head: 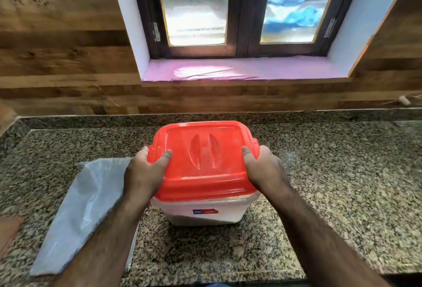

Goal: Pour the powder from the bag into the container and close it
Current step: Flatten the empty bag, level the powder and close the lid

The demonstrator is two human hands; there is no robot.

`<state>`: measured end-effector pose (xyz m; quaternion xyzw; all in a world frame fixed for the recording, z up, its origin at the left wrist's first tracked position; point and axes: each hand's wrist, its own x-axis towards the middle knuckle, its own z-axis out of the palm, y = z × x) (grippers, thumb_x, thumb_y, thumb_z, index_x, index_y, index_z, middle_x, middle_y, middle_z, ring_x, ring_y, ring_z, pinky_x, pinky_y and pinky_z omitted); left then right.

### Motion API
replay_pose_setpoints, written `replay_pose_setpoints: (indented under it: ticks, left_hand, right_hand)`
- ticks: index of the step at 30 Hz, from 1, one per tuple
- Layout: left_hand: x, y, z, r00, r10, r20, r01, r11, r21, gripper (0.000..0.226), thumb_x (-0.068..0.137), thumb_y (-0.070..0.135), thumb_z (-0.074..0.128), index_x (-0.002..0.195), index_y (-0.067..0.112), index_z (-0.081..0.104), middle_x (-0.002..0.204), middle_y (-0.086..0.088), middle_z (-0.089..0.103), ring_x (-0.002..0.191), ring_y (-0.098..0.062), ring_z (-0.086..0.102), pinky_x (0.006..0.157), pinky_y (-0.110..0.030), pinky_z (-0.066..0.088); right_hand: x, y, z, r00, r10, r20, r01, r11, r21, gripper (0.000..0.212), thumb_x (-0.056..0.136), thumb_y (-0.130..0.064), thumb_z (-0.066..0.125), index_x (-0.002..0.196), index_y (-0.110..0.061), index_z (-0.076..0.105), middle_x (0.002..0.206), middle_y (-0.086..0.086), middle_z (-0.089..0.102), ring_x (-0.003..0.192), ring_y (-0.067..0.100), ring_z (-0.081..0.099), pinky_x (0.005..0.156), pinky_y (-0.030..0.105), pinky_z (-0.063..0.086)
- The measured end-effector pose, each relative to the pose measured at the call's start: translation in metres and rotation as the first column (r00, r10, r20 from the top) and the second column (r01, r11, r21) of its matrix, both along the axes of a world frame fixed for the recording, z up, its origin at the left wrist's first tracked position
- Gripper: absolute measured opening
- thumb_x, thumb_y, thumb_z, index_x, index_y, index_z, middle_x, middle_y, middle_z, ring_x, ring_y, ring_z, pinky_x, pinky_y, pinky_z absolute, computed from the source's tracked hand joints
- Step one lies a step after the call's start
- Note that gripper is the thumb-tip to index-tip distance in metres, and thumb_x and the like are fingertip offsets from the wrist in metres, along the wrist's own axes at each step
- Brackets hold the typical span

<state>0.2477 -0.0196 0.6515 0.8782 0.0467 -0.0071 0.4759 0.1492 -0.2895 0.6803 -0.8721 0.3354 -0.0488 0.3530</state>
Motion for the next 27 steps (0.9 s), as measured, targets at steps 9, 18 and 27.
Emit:
replay_pose_setpoints:
  ticks: [9, 18, 27]
  left_hand:
    - [0.009, 0.012, -0.002, 0.985, -0.033, -0.167, 0.042, 0.998, 0.052, 0.071, 0.065, 0.084, 0.064, 0.099, 0.023, 0.078, 0.089, 0.002, 0.082, 0.084, -0.028, 0.080, 0.084, -0.050, 0.067]
    - [0.011, 0.010, -0.003, 0.911, -0.176, -0.374, -0.015, 0.890, -0.456, 0.048, 0.090, 0.037, 0.087, 0.125, 0.007, 0.073, 0.104, -0.015, 0.084, 0.093, -0.036, 0.083, 0.079, -0.050, 0.069]
    - [0.013, 0.012, 0.012, 0.812, -0.273, -0.515, -0.058, 0.841, -0.537, 0.112, 0.037, 0.044, 0.110, 0.129, -0.005, 0.070, 0.114, -0.026, 0.080, 0.104, -0.045, 0.080, 0.088, -0.058, 0.067]
  right_hand:
    - [0.001, -0.007, 0.008, 0.965, 0.114, -0.236, -0.135, 0.988, -0.074, 0.060, 0.104, -0.063, 0.050, 0.131, -0.010, 0.062, 0.107, 0.004, 0.065, 0.095, 0.025, 0.062, 0.075, 0.032, 0.047]
    - [0.013, -0.028, 0.004, 0.963, 0.238, -0.127, -0.152, 0.868, 0.472, 0.042, 0.106, -0.037, 0.065, 0.138, -0.009, 0.065, 0.111, 0.006, 0.081, 0.096, 0.023, 0.081, 0.094, 0.046, 0.065]
    - [0.003, -0.037, 0.002, 0.979, 0.175, -0.109, -0.007, 0.560, 0.829, 0.087, 0.066, -0.027, 0.100, 0.138, -0.003, 0.059, 0.118, 0.024, 0.079, 0.107, 0.043, 0.078, 0.099, 0.062, 0.061]
